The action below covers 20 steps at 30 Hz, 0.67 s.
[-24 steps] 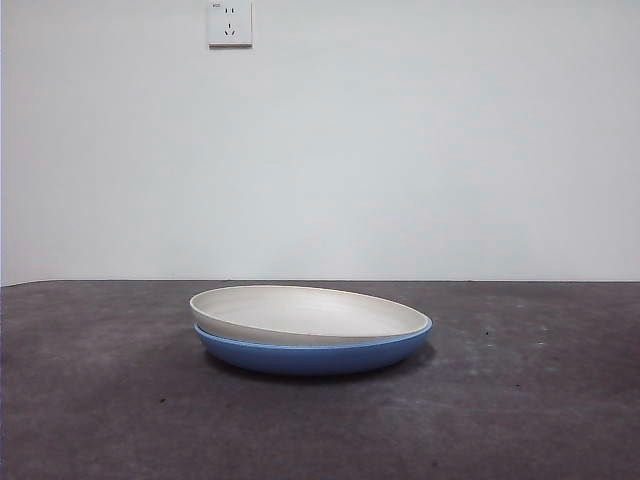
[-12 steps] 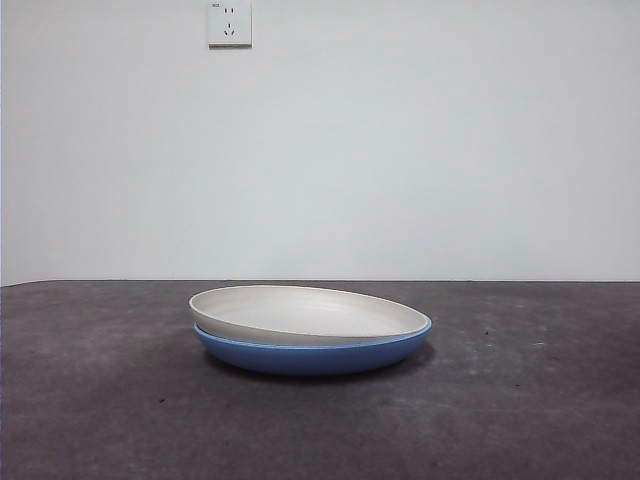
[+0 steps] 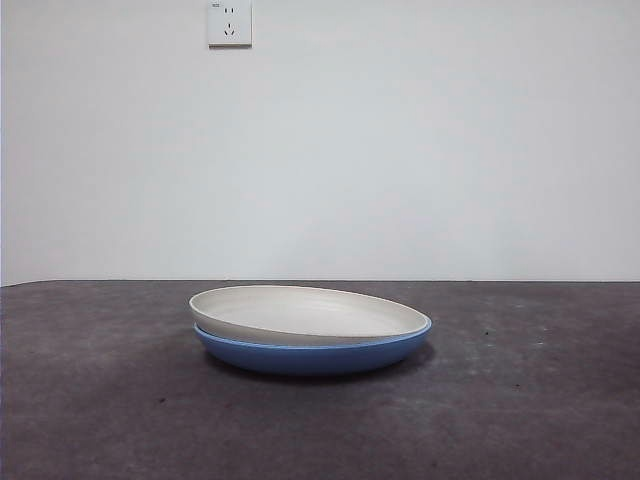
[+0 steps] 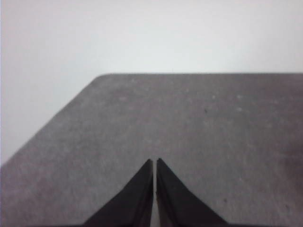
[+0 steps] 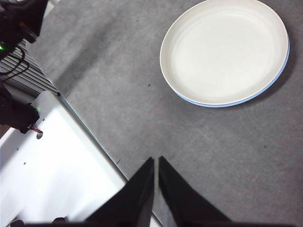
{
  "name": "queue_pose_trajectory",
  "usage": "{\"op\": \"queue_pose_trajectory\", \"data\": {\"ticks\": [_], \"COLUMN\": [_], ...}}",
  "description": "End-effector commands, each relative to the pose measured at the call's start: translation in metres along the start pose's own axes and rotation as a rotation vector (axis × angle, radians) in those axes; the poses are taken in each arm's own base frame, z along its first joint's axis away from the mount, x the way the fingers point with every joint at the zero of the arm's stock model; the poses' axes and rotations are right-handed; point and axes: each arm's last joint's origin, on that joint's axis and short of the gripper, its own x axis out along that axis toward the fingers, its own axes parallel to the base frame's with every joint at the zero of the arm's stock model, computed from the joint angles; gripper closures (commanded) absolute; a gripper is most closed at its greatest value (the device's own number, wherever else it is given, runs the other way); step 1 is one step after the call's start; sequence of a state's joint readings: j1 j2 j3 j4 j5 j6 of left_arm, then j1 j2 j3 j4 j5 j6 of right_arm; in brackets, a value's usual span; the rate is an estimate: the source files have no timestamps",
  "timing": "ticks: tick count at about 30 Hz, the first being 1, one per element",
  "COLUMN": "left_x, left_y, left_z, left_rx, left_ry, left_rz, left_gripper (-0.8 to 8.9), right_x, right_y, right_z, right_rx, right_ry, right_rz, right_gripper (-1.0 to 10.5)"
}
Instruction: Pick up the white plate, put it on the blue plate, put it on desk
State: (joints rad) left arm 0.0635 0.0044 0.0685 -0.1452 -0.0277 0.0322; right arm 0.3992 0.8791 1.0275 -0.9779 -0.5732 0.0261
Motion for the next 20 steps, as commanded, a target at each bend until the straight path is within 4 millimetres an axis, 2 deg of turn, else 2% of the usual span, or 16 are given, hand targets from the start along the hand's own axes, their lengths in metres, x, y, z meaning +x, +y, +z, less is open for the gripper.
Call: {"op": "queue_pose_trajectory", "data": {"ticks": [1, 9, 20], "left_x": [0.003, 0.004, 0.004], "left_y": [0.000, -0.001, -0.001], "left_z": [-0.008, -0.023, -0.023], "left_rx": [-0.025, -0.034, -0.083], "left_ry": [0.017, 0.100, 0.099], "left_rz": [0.005, 0.004, 0.006], "left_gripper": [8.01, 8.00, 8.00], "right_x": [-0.001, -0.001, -0.001], "right_y": [0.002, 0.002, 0.002], "right_z": [0.004, 0.004, 0.004], "right_rx": [-0.025, -0.025, -0.025], "right_ry": [-0.012, -0.012, -0.012], "right_rz": [0.007, 0.007, 0.007], "right_gripper": [9.4, 9.4, 9.4]}}
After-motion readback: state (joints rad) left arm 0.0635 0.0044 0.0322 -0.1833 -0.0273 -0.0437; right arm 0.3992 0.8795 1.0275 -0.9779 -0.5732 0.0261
